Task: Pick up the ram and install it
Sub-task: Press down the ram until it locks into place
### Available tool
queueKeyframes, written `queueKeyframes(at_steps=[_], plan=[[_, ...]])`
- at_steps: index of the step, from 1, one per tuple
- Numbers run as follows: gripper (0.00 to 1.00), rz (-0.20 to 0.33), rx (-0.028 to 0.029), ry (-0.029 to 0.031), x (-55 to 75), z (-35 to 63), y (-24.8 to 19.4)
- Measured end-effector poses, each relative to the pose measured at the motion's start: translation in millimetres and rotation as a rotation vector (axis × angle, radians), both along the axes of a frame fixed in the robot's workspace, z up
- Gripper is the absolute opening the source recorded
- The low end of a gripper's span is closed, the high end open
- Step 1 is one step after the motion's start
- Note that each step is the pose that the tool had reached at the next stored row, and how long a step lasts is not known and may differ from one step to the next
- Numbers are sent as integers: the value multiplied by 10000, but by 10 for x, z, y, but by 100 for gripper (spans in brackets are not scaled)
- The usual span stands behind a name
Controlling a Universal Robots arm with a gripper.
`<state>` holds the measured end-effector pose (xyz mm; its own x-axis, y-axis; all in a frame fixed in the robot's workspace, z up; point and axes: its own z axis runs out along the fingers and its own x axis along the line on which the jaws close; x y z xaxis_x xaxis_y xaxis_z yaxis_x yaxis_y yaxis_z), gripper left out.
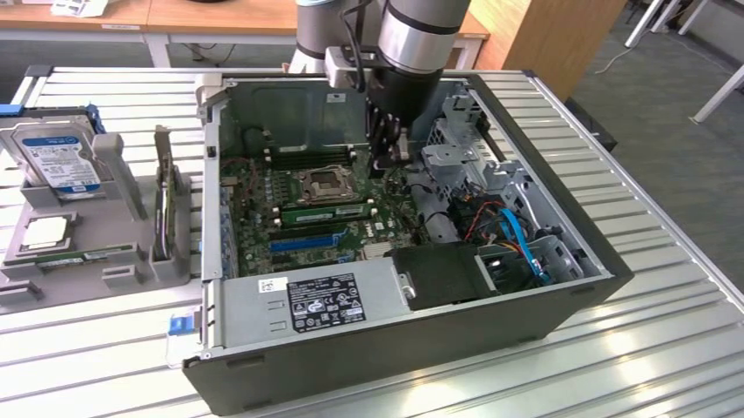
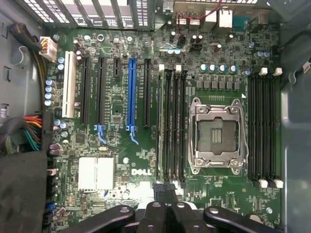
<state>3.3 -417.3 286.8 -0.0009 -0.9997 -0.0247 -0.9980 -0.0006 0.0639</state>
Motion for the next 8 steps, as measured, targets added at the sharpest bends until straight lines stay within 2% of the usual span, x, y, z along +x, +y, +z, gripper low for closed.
queueKeyframes(at_steps=[8], plan=[[10, 0, -1, 0, 0, -36, 0]])
